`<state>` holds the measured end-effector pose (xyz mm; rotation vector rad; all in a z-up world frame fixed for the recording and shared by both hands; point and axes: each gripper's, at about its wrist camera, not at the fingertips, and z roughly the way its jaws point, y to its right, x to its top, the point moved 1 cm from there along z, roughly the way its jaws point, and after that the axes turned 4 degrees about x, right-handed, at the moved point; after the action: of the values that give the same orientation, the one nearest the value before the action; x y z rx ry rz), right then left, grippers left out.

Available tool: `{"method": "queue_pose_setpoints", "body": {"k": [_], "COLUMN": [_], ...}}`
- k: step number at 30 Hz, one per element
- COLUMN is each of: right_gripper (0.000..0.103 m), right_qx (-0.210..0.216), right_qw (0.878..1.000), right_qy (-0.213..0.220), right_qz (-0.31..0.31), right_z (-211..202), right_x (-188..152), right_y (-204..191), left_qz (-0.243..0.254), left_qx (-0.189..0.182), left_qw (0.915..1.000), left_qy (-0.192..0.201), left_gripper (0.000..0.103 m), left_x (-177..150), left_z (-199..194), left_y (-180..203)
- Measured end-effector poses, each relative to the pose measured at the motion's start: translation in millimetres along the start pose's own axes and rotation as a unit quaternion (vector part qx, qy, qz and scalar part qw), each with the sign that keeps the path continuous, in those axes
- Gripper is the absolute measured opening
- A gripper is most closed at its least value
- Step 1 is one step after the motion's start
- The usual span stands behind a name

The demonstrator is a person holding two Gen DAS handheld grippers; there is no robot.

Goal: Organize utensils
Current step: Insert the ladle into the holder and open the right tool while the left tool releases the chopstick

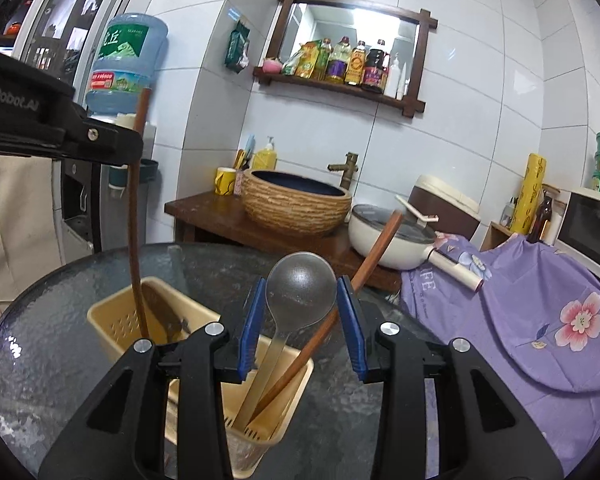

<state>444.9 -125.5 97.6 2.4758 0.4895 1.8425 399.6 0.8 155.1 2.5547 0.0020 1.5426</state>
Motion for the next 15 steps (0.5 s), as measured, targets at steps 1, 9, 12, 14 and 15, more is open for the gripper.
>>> {"method": "queue_pose_setpoints", "body": {"k": [1,9,12,14,15], "right_gripper": [0.037,0.037,0.037,0.039,0.047], "right_qx": [0.000,0.007,0.012,0.022,0.021], "right_qw": [1.000,1.000,0.999,0.999,0.999], "right_qy": [0.000,-0.019,-0.027,-0.031,-0.029], "right_qz": [-0.002,-0.013,-0.013,-0.012,-0.009], "right_z": [-1.1,0.5,1.4,0.9,-0.3], "right_x": [-2.4,-19.1,-24.8,-28.5,-29.3], "right_y": [-2.2,-9.5,-9.2,-8.9,-8.6], "left_qz": [0.001,0.001,-0.001,-0.003,-0.004], "left_qx": [0.000,-0.005,-0.003,-0.004,-0.004], "left_qw": [1.0000,0.9995,0.9993,0.9992,0.9992], "left_qy": [-0.005,-0.032,-0.038,-0.039,-0.039], "left_gripper": [0.007,0.007,0.007,0.007,0.007], "left_x": [-3.8,-24.8,-30.8,-32.9,-33.6], "left_z": [2.5,15.8,18.0,18.1,17.1], "left_y": [-0.2,-2.2,-5.6,-6.7,-7.9]}}
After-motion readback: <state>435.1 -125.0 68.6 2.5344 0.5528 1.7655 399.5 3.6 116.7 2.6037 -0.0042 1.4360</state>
